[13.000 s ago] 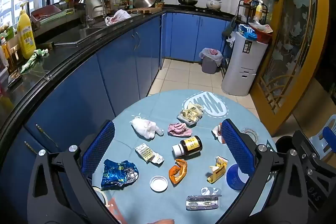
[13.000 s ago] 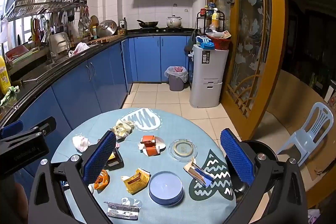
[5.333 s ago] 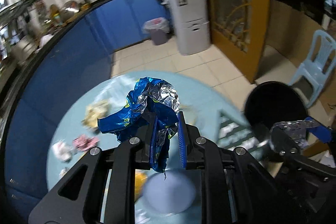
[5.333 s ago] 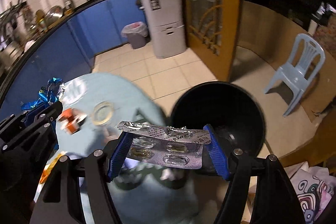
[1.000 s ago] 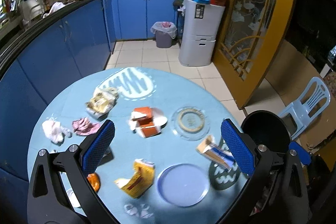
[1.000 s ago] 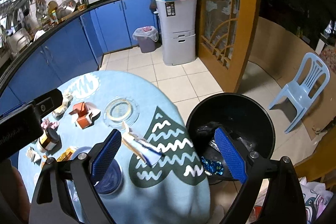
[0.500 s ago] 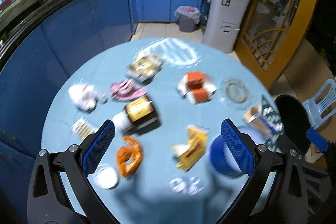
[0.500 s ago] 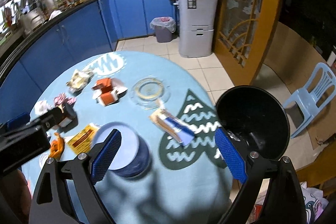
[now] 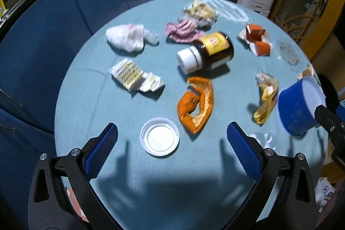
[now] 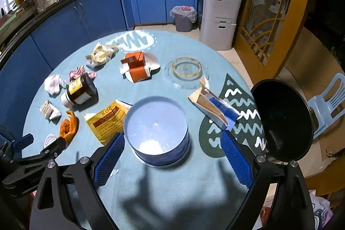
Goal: Collect trash
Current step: 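Move both tools back over the table toward the remaining trash, then grasp the white bottle cap with the left tool while the right tool grasps the blue cup, then carry the white cap and blue cup with both tools over the bin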
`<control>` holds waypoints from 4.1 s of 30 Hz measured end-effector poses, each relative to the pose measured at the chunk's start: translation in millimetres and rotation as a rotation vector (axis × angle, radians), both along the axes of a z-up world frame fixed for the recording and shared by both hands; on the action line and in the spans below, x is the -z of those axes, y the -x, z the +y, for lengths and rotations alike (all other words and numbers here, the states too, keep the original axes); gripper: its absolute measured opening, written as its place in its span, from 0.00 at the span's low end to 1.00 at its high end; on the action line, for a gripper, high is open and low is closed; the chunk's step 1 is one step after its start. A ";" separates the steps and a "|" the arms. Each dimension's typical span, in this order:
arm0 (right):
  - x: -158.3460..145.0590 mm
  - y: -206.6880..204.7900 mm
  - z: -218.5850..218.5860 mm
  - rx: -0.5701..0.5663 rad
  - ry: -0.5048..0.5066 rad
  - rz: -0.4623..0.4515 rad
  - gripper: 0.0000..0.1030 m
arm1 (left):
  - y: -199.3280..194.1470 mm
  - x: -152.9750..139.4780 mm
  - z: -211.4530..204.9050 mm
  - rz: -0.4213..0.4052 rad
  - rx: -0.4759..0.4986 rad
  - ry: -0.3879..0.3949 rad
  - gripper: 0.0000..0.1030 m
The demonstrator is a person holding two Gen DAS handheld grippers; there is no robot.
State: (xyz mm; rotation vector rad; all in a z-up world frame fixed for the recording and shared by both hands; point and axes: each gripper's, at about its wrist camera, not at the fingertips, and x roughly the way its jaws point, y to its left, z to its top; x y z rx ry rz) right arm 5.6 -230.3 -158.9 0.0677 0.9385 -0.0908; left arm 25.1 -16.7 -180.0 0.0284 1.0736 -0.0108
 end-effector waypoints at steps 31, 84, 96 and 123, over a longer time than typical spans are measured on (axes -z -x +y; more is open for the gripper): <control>32.3 -23.5 17.1 -0.056 -0.010 0.085 0.70 | 4.8 14.8 5.5 -0.001 0.033 0.043 0.40; -16.9 13.8 -78.1 0.070 -0.078 -0.076 0.70 | -8.0 -48.0 -120.5 -0.167 0.191 -0.038 0.40; -17.1 20.4 -124.2 0.161 -0.102 -0.087 0.70 | -16.1 -53.0 -185.7 -0.185 0.303 -0.047 0.40; 7.7 24.9 -251.1 0.386 -0.114 -0.080 0.70 | -35.5 -46.4 -362.3 -0.214 0.555 -0.049 0.40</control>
